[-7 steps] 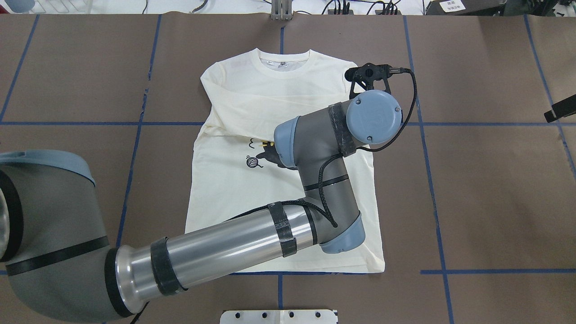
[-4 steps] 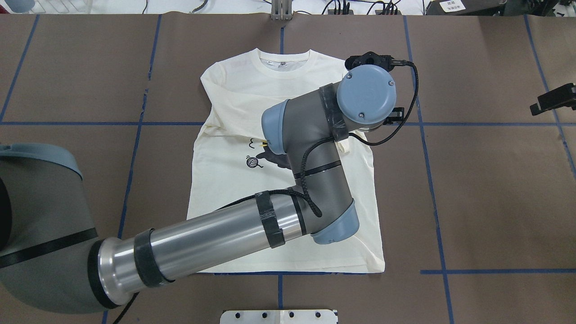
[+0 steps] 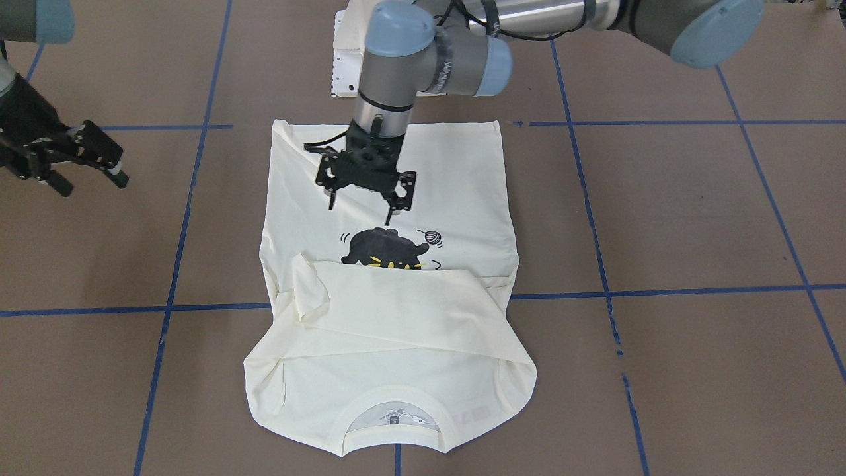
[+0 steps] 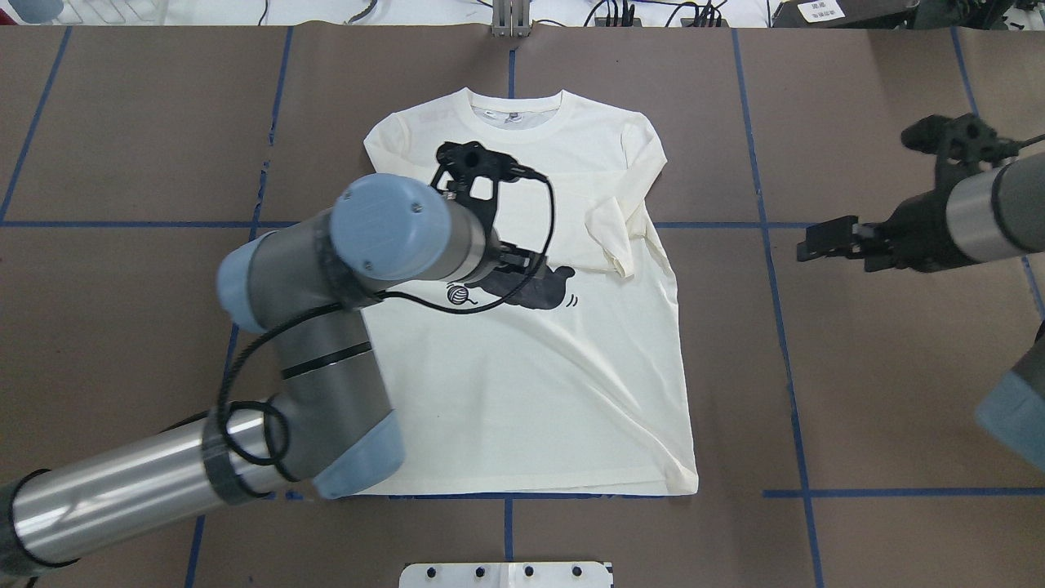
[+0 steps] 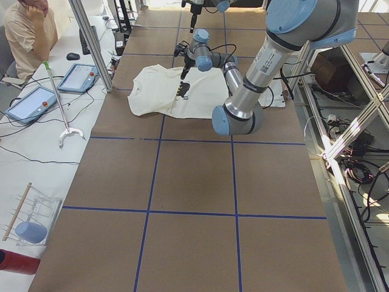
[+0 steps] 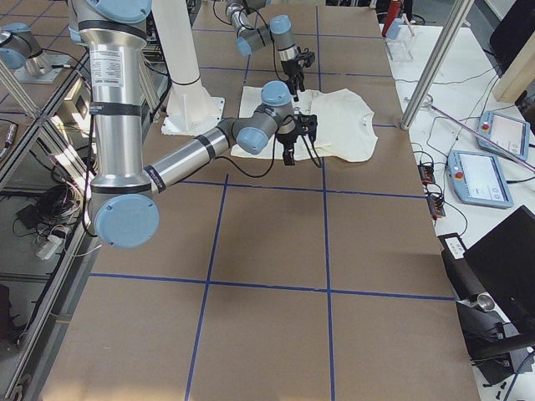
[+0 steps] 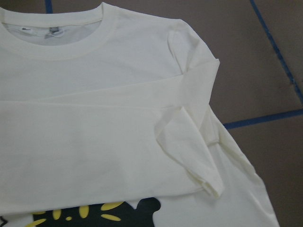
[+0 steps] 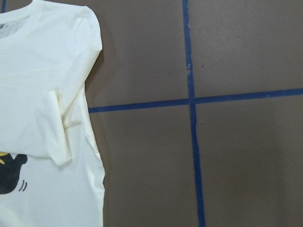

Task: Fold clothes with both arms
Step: 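Release the sleeve and move both grippers to the shirt's near hem corners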

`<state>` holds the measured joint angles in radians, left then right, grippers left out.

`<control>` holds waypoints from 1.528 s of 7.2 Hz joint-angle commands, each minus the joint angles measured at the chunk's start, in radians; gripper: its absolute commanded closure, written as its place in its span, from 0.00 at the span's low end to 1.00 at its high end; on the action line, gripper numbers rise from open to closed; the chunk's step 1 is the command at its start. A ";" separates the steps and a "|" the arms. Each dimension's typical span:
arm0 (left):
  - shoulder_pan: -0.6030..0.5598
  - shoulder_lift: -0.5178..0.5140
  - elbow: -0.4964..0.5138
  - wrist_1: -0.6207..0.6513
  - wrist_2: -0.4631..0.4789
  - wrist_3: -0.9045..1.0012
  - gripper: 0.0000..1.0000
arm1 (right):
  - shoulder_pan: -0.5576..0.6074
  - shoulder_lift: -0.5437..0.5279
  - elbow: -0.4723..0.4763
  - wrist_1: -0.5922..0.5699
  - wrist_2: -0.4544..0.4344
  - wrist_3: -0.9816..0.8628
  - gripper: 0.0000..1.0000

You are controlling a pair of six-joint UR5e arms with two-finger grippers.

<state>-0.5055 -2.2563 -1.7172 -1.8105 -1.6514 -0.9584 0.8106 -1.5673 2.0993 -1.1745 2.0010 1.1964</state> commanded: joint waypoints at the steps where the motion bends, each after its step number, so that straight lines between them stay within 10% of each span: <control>1: -0.004 0.264 -0.245 0.019 0.002 0.000 0.00 | -0.352 -0.051 0.109 0.012 -0.358 0.341 0.02; 3: 0.069 0.397 -0.324 -0.007 0.008 -0.203 0.00 | -0.485 -0.153 0.209 0.012 -0.418 0.528 0.05; 6: 0.223 0.586 -0.328 -0.196 0.024 -0.539 0.43 | -0.499 -0.160 0.215 0.012 -0.419 0.551 0.06; 11: 0.331 0.587 -0.317 -0.176 0.073 -0.639 0.52 | -0.499 -0.158 0.215 0.012 -0.436 0.551 0.06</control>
<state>-0.1807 -1.6705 -2.0386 -1.9938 -1.5794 -1.5923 0.3115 -1.7264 2.3147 -1.1628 1.5658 1.7471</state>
